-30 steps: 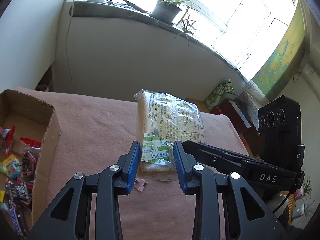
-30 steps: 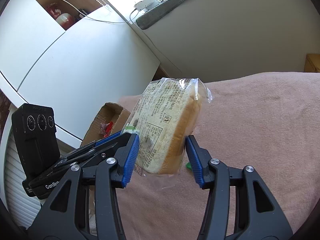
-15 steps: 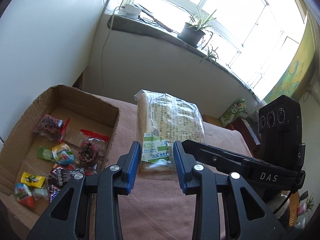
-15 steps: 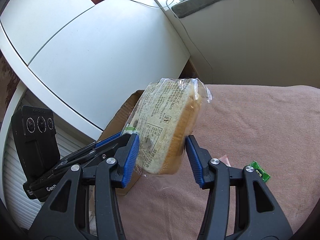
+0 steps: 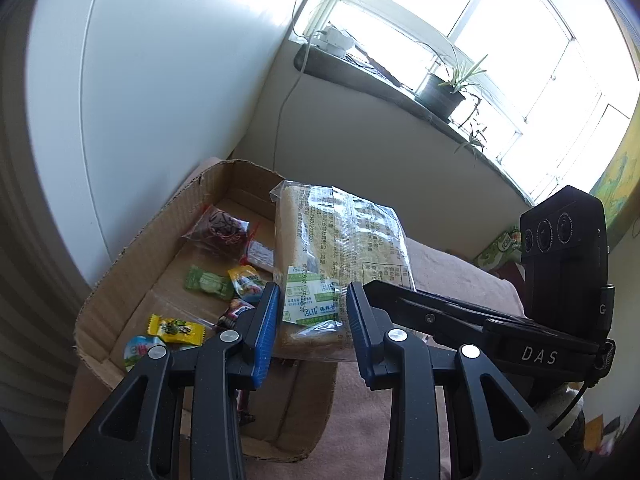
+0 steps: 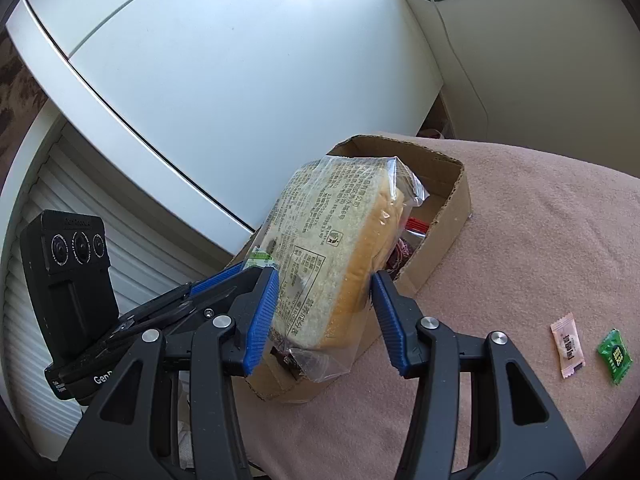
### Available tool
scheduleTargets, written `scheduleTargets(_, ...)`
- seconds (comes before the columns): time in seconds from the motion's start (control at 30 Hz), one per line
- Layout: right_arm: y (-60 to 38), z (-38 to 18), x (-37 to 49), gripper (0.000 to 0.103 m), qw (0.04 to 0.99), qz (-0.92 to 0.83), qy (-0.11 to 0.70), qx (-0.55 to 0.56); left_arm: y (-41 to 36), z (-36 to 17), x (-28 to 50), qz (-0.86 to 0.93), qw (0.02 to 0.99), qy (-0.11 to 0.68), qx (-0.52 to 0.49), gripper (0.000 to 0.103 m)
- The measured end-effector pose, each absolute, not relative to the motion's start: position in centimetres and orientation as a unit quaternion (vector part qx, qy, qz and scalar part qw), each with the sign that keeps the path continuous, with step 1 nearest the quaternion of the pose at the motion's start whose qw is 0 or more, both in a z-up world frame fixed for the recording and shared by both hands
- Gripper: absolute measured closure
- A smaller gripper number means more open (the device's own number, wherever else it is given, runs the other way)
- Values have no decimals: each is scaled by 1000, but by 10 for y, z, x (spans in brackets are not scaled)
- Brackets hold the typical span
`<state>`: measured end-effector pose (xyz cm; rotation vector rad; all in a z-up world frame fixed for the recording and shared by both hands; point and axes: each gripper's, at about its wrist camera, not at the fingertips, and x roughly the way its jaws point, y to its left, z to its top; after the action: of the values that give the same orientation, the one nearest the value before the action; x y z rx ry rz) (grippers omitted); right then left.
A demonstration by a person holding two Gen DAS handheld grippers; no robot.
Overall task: Organize snacks
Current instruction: 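Lift the bread loaf with both grippers and carry it over the cardboard box, then lower the bread loaf into the box and open both grippers, then move both tools over the pink packet and green candy packet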
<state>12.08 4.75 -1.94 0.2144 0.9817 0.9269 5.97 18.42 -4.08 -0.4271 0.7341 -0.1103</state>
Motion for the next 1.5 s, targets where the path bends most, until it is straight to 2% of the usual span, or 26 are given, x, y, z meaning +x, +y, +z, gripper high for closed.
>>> scheduleTargets(0.37,103,-39,125,51,758,441,474,79,216,-57,43,-21,903,365,-227,72)
scheduleTargets(0.6,121,-50,132,51,752,437,488,72,213,-61,44,9,906,372,-201,72)
scheduleTargets(0.9,103,-48,136,51,769,418,479,62,208,-59,29,26,913,367,-175,72)
scheduleTargets(0.93,101,-48,135,48,771,418,477,60,206,-58,27,28,915,365,-168,72)
scheduleTargets(1.0,93,-44,131,42,777,415,471,52,202,-56,24,33,919,360,-155,69)
scheduleTargets(1.13,80,-37,125,42,792,403,456,36,190,-50,20,35,926,351,-132,68)
scheduleTargets(1.27,61,-33,124,41,804,387,450,30,178,-43,17,30,931,342,-121,60)
scheduleTargets(1.43,30,-31,121,41,822,360,441,3,159,-39,17,18,935,337,-107,58)
scheduleTargets(1.5,16,-30,120,36,831,341,439,-8,151,-38,17,9,936,337,-103,58)
